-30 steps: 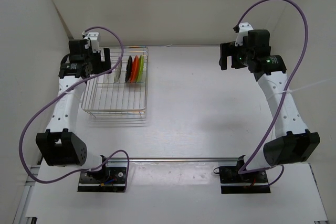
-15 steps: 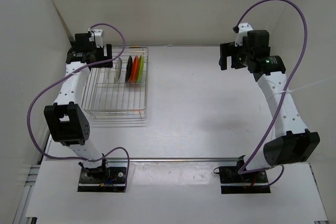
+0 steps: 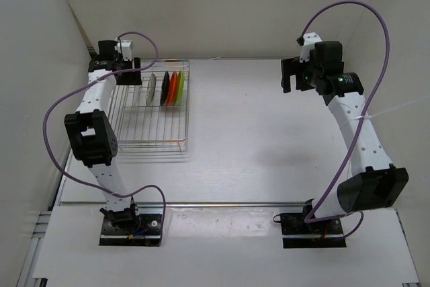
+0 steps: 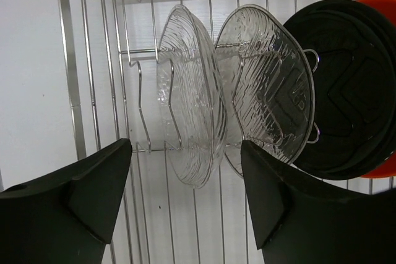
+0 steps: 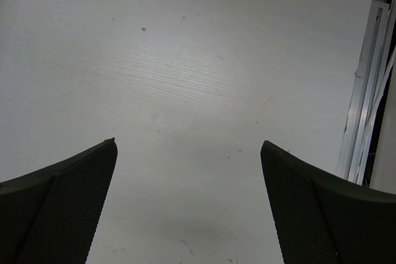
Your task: Unload the plates from the dish rack
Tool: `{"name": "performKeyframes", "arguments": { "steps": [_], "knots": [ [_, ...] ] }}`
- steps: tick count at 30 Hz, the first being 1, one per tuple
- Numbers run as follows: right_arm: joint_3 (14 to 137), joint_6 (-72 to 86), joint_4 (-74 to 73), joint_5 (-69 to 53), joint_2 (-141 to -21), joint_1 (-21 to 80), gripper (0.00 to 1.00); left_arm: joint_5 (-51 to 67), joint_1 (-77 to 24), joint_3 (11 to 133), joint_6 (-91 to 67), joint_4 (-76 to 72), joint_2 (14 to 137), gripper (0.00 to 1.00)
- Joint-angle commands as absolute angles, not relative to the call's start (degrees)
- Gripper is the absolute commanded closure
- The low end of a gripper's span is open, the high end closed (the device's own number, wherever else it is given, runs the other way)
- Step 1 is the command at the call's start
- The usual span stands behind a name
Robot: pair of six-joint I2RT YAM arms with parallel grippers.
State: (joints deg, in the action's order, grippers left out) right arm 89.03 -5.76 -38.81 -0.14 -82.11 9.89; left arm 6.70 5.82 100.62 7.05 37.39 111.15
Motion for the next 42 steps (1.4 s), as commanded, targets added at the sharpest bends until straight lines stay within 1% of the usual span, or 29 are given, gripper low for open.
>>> {"name": "performKeyframes", "arguments": {
  "steps": [1, 3, 8, 10, 11, 13, 17, 19, 20, 21, 22, 23, 25, 26, 28, 29, 33, 34, 42],
  "knots": [
    [89.0, -6.6, -36.6, 0.7, -80.5, 10.1, 0.0, 9.0, 5.8, 103.3, 7.6, 38.8, 110.7, 0.19],
    [89.0, -6.6, -36.6, 0.7, -80.5, 10.1, 0.0, 9.0, 5.8, 103.3, 7.6, 38.8, 111.3, 0.24],
    [88.5, -6.6, -36.6, 1.2, -80.5, 10.1, 0.0, 9.0, 5.8, 105.2, 7.6, 39.9, 113.2, 0.26],
    [88.5, -6.6, -36.6, 1.2, -80.5, 10.1, 0.0, 9.0, 5.8, 105.2, 7.6, 39.9, 113.2, 0.32],
    [88.5, -6.6, -36.6, 1.2, -80.5, 10.1, 0.0, 9.0, 5.8, 105.2, 7.6, 39.9, 113.2, 0.32],
    [88.5, -6.6, -36.6, 1.2, -80.5, 10.1, 0.0, 9.0, 5.8, 105.2, 7.6, 39.9, 113.2, 0.39],
    [88.0, -6.6, -36.6, 1.8, -80.5, 10.1, 0.0, 9.0, 5.8, 105.2, 7.6, 40.4, 114.3, 0.39],
    [88.0, -6.6, -36.0, 1.8, -80.5, 10.1, 0.0, 9.0, 5.8, 105.7, 7.6, 40.4, 114.3, 0.41],
    [88.0, -6.6, -36.0, 1.8, -80.5, 10.1, 0.0, 9.5, 5.2, 105.7, 7.6, 40.4, 114.3, 0.46],
    [88.0, -6.6, -36.0, 2.3, -80.5, 10.1, 0.0, 9.5, 5.2, 105.7, 7.6, 40.4, 114.3, 0.46],
    [88.0, -6.6, -36.0, 2.3, -80.5, 10.1, 0.0, 9.5, 5.2, 105.7, 7.6, 40.4, 114.3, 0.53],
    [88.0, -6.6, -36.0, 2.3, -80.5, 10.1, 0.0, 9.5, 5.2, 105.7, 7.6, 40.4, 114.3, 0.57],
    [88.0, -6.6, -36.0, 3.1, -80.5, 10.1, 0.0, 8.8, 4.7, 105.1, 7.6, 40.4, 114.3, 0.61],
    [88.0, -6.6, -36.0, 3.1, -80.5, 10.1, 0.0, 8.8, 4.7, 105.1, 7.6, 40.4, 114.3, 0.61],
    [88.0, -6.6, -36.0, 3.8, -80.5, 10.1, 0.0, 8.8, 4.7, 105.1, 7.6, 40.4, 114.3, 0.69],
    [88.0, -6.6, -36.0, 3.8, -80.5, 10.1, 0.0, 8.8, 4.7, 105.1, 7.6, 40.4, 114.3, 0.7],
    [87.5, -6.6, -36.0, 3.8, -80.5, 10.1, 0.0, 7.7, 4.7, 105.1, 7.6, 40.4, 114.3, 0.88],
    [87.5, -6.6, -36.0, 3.8, -80.5, 10.1, 0.0, 7.7, 4.7, 105.6, 7.6, 41.0, 114.3, 0.89],
    [88.0, -6.6, -36.0, 4.3, -81.0, 10.1, 0.0, 6.5, 4.7, 105.6, 7.6, 41.0, 113.3, 0.89]
  ]
}}
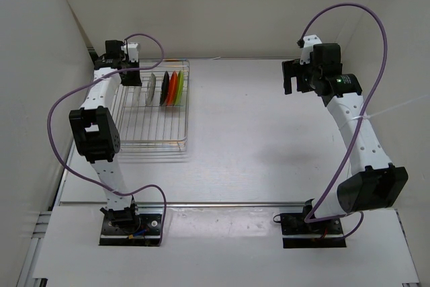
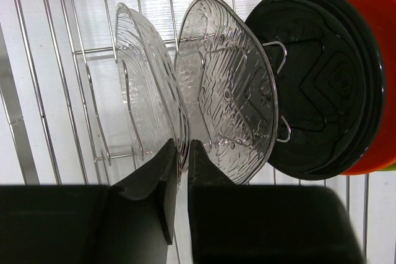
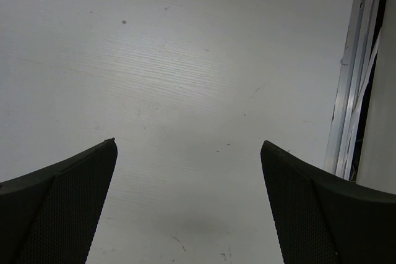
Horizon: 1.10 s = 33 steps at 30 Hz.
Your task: Unload the plates from the dish rack
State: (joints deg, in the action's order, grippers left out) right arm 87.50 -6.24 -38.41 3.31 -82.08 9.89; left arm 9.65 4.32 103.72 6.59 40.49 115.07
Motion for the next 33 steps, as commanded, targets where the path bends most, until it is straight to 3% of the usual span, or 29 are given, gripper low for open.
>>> {"name": "performKeyframes", "arguments": {
  "steps": [1, 23, 33],
  "knots": [
    [88.0, -6.6, -36.0, 4.8, -81.0, 10.1, 0.0, 6.5, 4.7, 106.3, 7.6, 41.6, 112.6, 0.89],
    [91.3, -6.1, -37.6, 5.4, -82.6, 10.1, 0.0, 7.7, 0.0, 110.5, 12.8, 49.4, 99.8, 0.89],
    [94.1, -4.9, -39.3, 3.5, -83.1, 10.1, 0.0, -0.3, -8.4, 106.7, 21.8, 50.6, 93.0, 0.89]
  ]
}}
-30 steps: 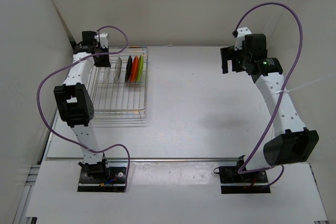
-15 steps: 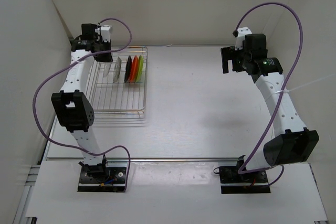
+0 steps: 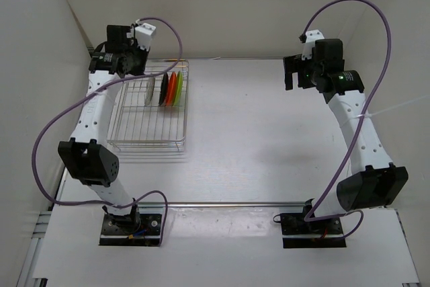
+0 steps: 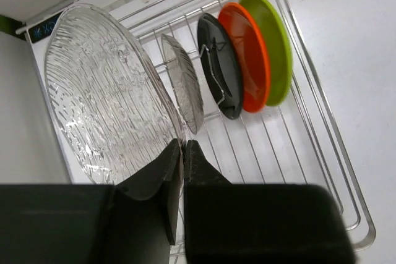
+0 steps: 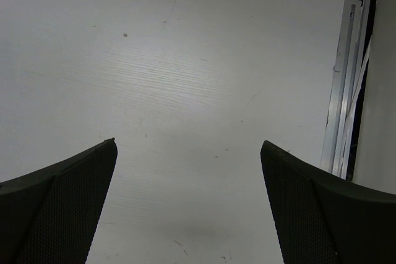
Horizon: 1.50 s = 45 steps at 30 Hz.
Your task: Unload the plates from the dish rack
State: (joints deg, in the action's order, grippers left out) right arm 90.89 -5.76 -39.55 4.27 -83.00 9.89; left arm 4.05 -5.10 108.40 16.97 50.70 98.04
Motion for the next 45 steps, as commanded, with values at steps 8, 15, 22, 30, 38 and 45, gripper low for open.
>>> {"name": "performKeyframes", "arguments": {
  "steps": [8, 15, 22, 30, 38, 45],
  "knots": [
    [98.9, -1.4, -42.9, -19.9, -83.8, 4.1, 0.0, -27.0, -27.0, 92.9, 40.5, 45.3, 87.4, 0.89],
    [102.7, 0.5, -44.1, -32.0, -84.4, 0.1, 0.0, -43.2, -46.3, 77.3, 61.1, 31.5, 79.3, 0.89],
    [106.6, -6.3, -47.5, -41.8, -84.4, 1.8, 0.03, -47.6, -61.2, 71.0, 71.2, 21.9, 76.9, 0.89],
    [107.3, -11.9, -51.2, -49.3, -83.2, 6.6, 0.11, -47.5, -69.8, 69.5, 73.8, 19.2, 78.5, 0.89],
    [104.6, -16.7, -51.9, -50.4, -83.8, 12.4, 0.13, -46.4, -73.2, 73.9, 73.3, 19.3, 82.0, 0.89],
    [103.4, -16.7, -50.5, -45.7, -84.9, 16.3, 0.19, -45.7, -74.9, 76.7, 71.5, 21.6, 83.8, 0.89]
  ]
}}
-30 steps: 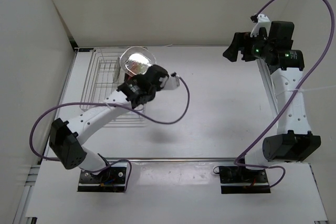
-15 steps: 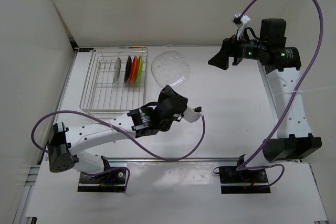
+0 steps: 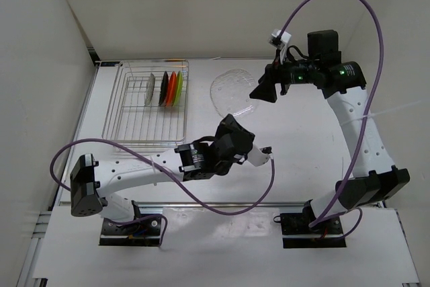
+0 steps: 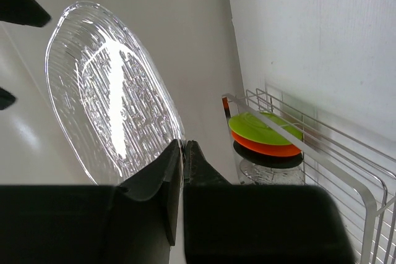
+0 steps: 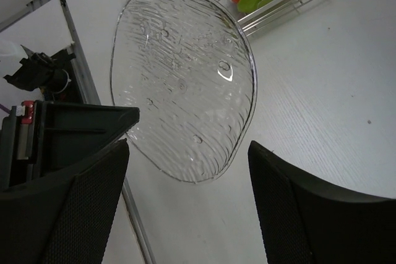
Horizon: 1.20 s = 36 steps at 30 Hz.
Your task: Unload the plates from the dish rack
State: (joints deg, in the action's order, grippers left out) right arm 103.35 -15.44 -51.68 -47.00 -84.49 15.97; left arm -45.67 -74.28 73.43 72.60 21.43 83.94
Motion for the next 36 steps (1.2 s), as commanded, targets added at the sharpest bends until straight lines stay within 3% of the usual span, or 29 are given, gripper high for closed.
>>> {"name": "performKeyframes", "arguments": {
  "steps": [1, 11, 12, 14, 15, 17, 19, 22, 24, 26, 30, 32, 34, 36],
  "knots": [
    [103.4, -16.2, -50.5, -45.7, -85.5, 16.9, 0.21, -45.7, -75.4, 76.7, 71.5, 21.6, 83.8, 0.89],
    [103.4, -15.6, -49.5, -43.4, -86.6, 17.4, 0.49, -45.7, -75.9, 77.9, 71.5, 20.5, 84.9, 0.89],
    [103.4, -15.0, -49.5, -43.4, -86.6, 17.4, 0.63, -45.7, -75.9, 77.9, 71.5, 20.5, 84.9, 0.89],
    [102.7, -14.5, -48.9, -43.4, -86.6, 17.4, 0.73, -45.7, -75.9, 77.9, 71.5, 20.5, 84.9, 0.89],
    [102.7, -14.5, -48.9, -42.9, -86.6, 17.4, 0.83, -45.7, -75.9, 77.9, 71.5, 20.5, 84.9, 0.89],
    [102.7, -14.5, -48.9, -42.9, -86.6, 17.4, 0.88, -45.7, -75.9, 77.3, 71.5, 20.5, 84.9, 0.89],
    [102.7, -13.7, -48.3, -41.4, -86.6, 17.4, 1.0, -45.7, -75.9, 77.3, 71.5, 21.0, 84.9, 0.89],
    [102.1, -13.0, -47.6, -40.9, -86.6, 17.4, 1.0, -45.7, -75.4, 76.8, 70.9, 21.7, 84.9, 0.89],
    [102.1, -11.3, -46.8, -38.5, -86.6, 17.4, 1.0, -45.7, -75.4, 78.0, 69.4, 24.3, 84.9, 0.84],
    [101.5, -9.3, -44.9, -36.3, -86.6, 17.4, 1.0, -45.7, -75.4, 79.4, 68.6, 26.3, 84.9, 0.64],
    [99.8, -3.1, -41.8, -30.2, -86.6, 17.4, 1.0, -45.2, -75.4, 79.5, 67.2, 28.2, 84.9, 0.42],
    [99.8, -0.6, -39.9, -27.0, -86.6, 17.4, 1.0, -45.2, -75.4, 79.5, 66.6, 28.7, 84.9, 0.23],
    [98.5, 3.5, -38.6, -20.9, -87.1, 16.0, 1.0, -45.2, -75.4, 80.1, 65.9, 32.8, 84.9, 0.21],
    [98.0, 7.5, -37.1, -16.9, -87.6, 14.1, 1.0, -45.2, -75.4, 80.2, 65.9, 33.7, 84.9, 0.0]
  ]
}}
